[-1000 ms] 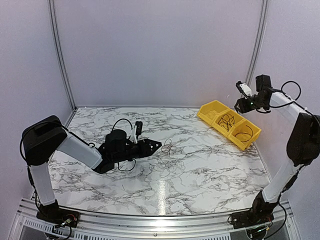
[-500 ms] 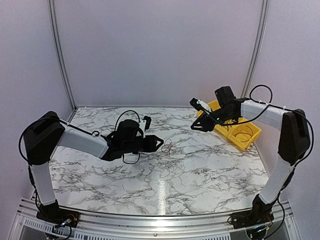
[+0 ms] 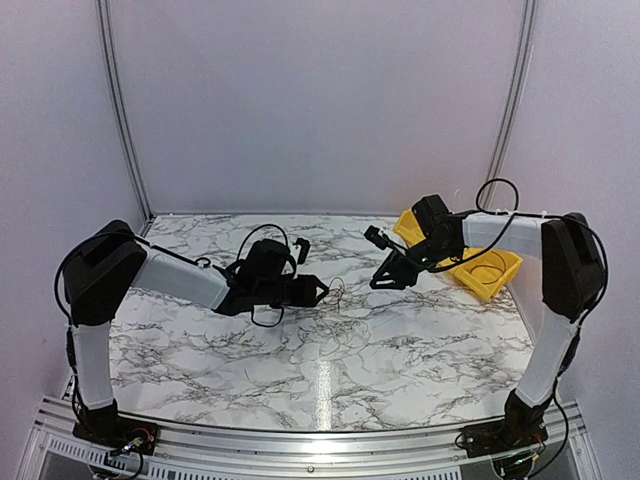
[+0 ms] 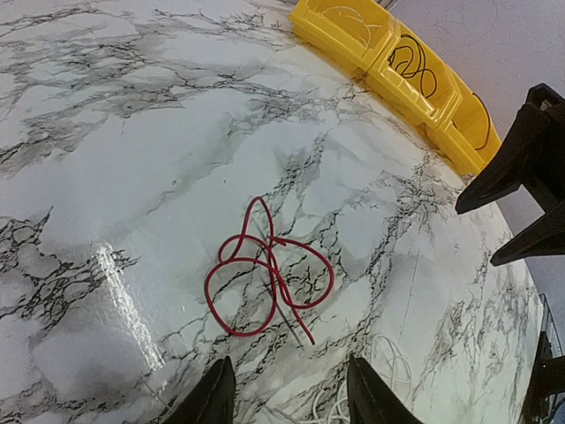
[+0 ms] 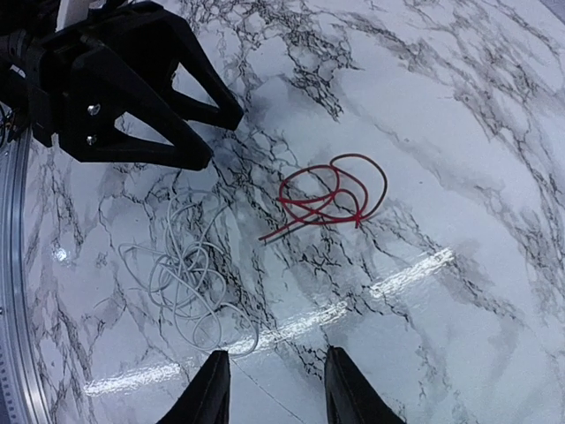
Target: Untangle the cables
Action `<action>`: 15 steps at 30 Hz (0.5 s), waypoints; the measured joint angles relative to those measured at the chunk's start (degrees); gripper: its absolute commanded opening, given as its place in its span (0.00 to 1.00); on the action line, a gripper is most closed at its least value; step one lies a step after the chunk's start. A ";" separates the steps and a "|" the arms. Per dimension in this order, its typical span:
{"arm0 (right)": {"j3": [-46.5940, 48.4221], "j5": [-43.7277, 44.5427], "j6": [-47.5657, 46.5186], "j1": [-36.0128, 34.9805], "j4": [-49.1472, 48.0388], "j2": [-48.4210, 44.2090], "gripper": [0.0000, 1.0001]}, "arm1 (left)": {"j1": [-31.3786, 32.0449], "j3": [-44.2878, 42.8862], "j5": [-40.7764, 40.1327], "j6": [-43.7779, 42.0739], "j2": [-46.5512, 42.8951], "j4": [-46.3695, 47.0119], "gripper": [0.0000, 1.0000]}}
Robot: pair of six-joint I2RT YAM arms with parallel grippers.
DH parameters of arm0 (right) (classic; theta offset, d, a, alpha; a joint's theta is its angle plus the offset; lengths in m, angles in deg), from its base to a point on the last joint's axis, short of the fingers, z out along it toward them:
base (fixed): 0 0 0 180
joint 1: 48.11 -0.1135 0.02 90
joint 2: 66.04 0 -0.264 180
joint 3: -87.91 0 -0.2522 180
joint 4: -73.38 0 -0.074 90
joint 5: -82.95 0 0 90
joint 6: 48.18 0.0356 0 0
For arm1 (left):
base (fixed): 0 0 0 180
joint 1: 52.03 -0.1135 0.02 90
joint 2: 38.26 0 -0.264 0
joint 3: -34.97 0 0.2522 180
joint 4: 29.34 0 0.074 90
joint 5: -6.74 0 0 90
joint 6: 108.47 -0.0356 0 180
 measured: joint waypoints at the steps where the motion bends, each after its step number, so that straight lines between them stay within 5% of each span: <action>1: 0.00 0.02 0.00 -0.11 0.11 0.83 0.37 | -0.09 -1.03 0.00 -0.33 0.83 -0.57 0.44; 15: 0.02 1.09 -0.02 -0.15 1.18 2.64 0.38 | -2.32 -14.32 1.66 -4.02 12.46 -4.28 0.34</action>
